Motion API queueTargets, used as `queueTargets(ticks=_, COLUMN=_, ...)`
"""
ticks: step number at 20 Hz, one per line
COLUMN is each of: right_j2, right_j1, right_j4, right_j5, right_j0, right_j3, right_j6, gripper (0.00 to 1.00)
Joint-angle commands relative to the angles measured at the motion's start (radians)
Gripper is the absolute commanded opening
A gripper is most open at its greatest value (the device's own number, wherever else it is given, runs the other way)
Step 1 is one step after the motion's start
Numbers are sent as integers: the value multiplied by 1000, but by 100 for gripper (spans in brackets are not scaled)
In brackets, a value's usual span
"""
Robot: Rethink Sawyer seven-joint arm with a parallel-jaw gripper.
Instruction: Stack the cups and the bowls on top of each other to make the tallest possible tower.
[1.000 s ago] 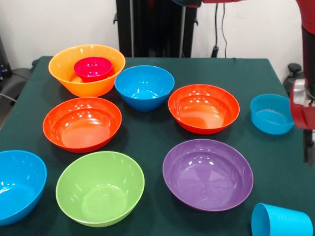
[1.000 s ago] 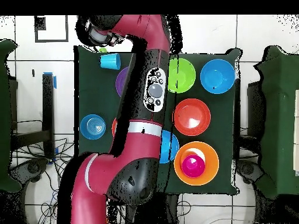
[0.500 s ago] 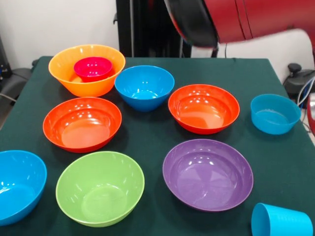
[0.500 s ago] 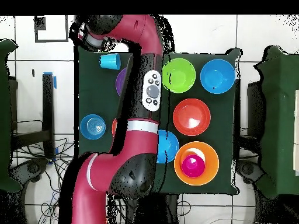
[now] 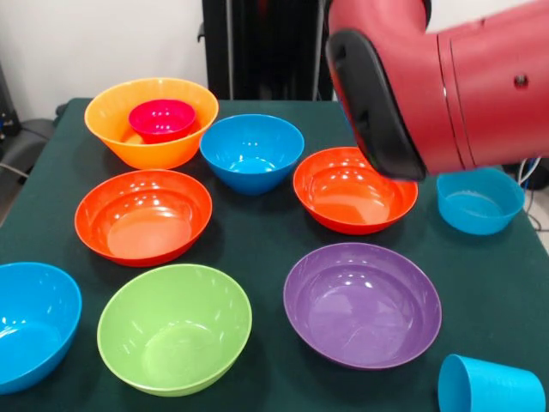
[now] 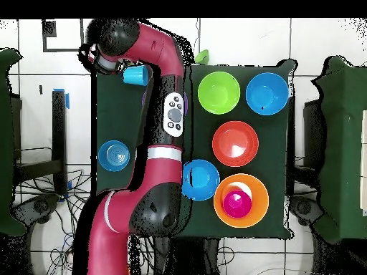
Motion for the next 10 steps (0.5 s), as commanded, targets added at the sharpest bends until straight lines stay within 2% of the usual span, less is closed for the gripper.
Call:
queueTargets(ticks=1, right_j2=41, right_j1=2, right_j4=-22, right_j5=32, right_j0=-30, right_j3=18, right_j6=-324, gripper=100)
queueTargets(ticks=6, right_j2=114, right_j1=-66, right_j4=-77, right_j5=164, right_j0=-57, right_j3=34, right_j6=-358, gripper=100)
queueTargets(ticks=7, right_j2=86, right_j1=-76, right_j4=-48, right_j5=208, right_j0=-76, right_j3=26, right_j6=-373, gripper=100)
queueTargets(ticks=10, right_j2=108, right_j1=-114, right_j4=-72, right_j5=294, right_j0=-88, right_j3=33, right_j6=-374, gripper=100)
